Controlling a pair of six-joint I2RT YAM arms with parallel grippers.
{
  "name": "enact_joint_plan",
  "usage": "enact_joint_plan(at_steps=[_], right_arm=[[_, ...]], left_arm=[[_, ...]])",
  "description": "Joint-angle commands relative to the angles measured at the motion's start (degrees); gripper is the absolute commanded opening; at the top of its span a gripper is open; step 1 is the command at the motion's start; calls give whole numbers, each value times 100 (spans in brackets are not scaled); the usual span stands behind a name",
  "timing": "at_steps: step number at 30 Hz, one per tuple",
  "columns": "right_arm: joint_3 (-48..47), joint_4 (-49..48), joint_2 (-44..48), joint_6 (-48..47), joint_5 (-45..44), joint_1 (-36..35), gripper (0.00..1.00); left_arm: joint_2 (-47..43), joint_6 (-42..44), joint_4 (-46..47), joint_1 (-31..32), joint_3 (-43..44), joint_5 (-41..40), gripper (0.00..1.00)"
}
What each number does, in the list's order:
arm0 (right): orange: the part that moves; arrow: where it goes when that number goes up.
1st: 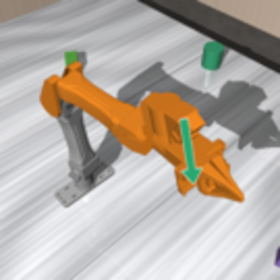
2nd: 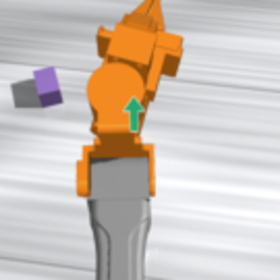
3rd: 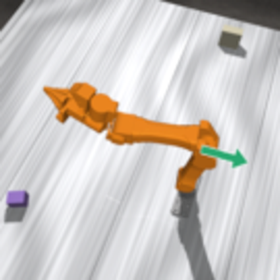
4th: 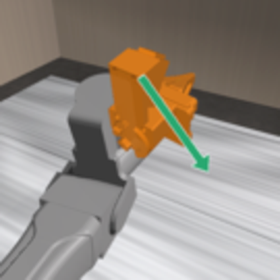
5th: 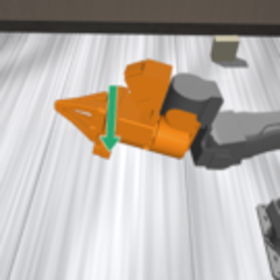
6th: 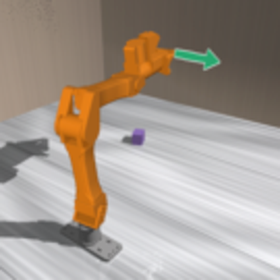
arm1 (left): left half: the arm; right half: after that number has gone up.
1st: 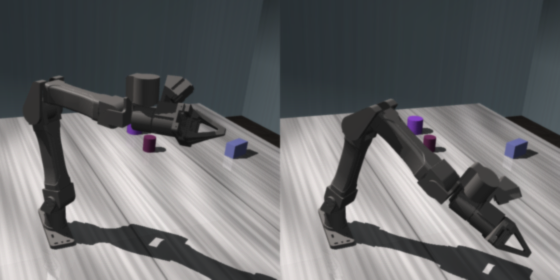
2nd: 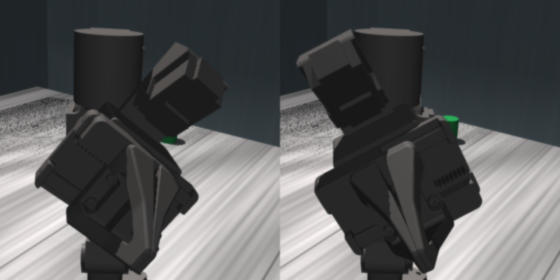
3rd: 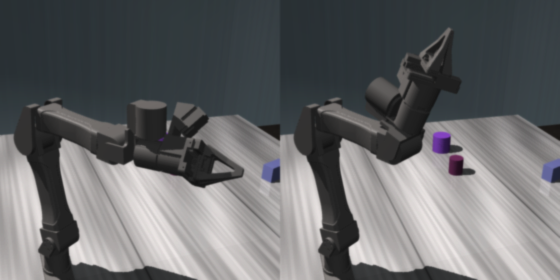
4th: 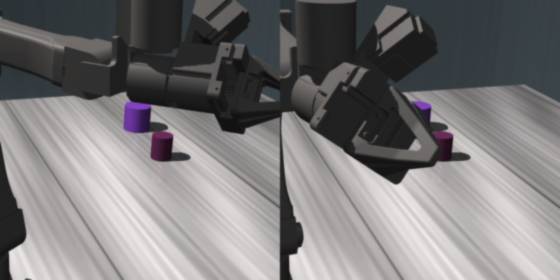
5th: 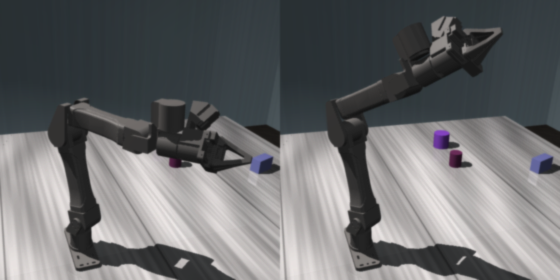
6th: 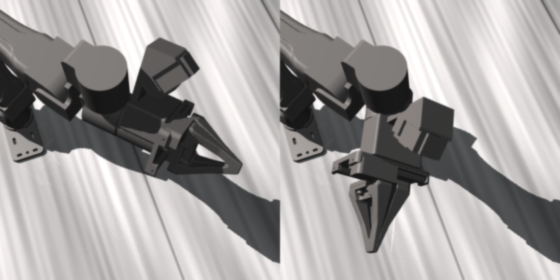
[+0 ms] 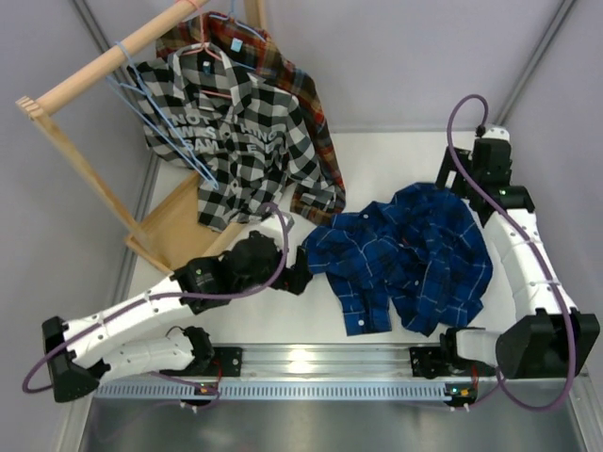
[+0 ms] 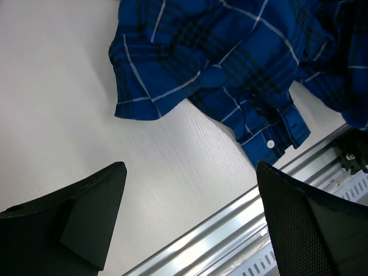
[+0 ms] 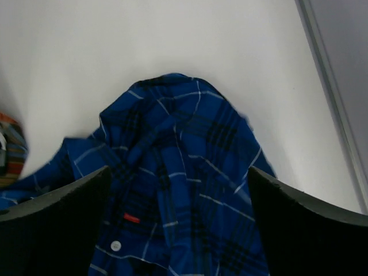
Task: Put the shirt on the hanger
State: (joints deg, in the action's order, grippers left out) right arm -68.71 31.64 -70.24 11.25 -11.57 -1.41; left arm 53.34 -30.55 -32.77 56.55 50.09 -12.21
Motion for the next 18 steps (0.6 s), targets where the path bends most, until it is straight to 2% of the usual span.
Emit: enact_joint_plan(at_steps=[1, 2, 4, 6, 11, 16, 18], right_arm=[[-398, 247, 168, 132, -274, -130, 99], [-459, 125, 203, 132, -380, -253, 99], [-573, -104, 125, -130, -14, -763, 100], [-774, -245, -348, -481, 513, -1183, 96], [-1337, 9, -2033, -922, 937, -1826, 82], [-1795, 298, -3345, -993, 473, -2074, 72], [-1717, 299, -3505, -931, 271, -2100, 67]], left_arm=[[97, -619, 342, 576, 230, -1590, 98], [89, -698, 342, 585, 212, -1592, 98], [-16, -725, 333, 585, 133, -1609, 98], [-131, -760, 324, 585, 46, -1644, 98], [-473, -611, 298, 585, -16, -1575, 98], [-658, -567, 131, 585, -34, -1565, 98], [-702, -558, 78, 585, -69, -1574, 98]])
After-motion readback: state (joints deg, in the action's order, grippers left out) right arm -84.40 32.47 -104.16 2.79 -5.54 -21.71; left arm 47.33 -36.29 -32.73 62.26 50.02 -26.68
